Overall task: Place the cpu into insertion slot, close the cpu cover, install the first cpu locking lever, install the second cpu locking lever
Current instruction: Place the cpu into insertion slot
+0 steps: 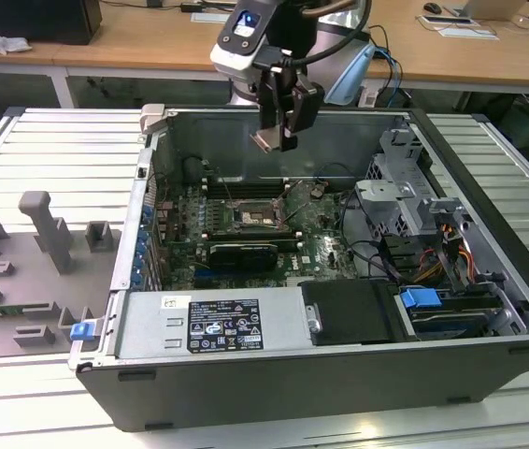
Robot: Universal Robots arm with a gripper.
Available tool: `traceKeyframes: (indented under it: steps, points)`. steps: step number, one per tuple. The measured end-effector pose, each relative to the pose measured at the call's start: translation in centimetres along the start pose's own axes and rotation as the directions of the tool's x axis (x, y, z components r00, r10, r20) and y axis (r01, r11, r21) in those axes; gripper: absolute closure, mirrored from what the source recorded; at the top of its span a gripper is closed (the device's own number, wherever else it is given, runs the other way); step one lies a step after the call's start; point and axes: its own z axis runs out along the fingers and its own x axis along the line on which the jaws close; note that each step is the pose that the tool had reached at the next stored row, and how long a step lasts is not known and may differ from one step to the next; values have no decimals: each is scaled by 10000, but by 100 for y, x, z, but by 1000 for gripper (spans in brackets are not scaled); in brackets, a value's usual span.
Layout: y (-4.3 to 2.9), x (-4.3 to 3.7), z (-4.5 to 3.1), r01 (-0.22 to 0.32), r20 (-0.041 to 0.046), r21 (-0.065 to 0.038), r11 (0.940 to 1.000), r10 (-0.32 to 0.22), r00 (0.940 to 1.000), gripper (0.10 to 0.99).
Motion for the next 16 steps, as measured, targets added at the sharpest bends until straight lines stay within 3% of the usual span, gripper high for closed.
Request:
traceKeyframes:
  steps: [4, 6, 9, 12, 16]
  points:
    - [-1, 0, 16, -731, 64, -15, 9973, 731, 9973, 553]
    - [-2, 0, 25, -1200, 104, -28, 9928, 1200, 9927, 553]
    - [-3, -1, 40, -1994, 171, -52, 9799, 1994, 9798, 553]
    - [-5, -1, 55, -2295, 193, -28, 9733, 2295, 9731, 553]
    - [-7, -1, 82, -2326, 194, -23, 9726, 2326, 9724, 553]
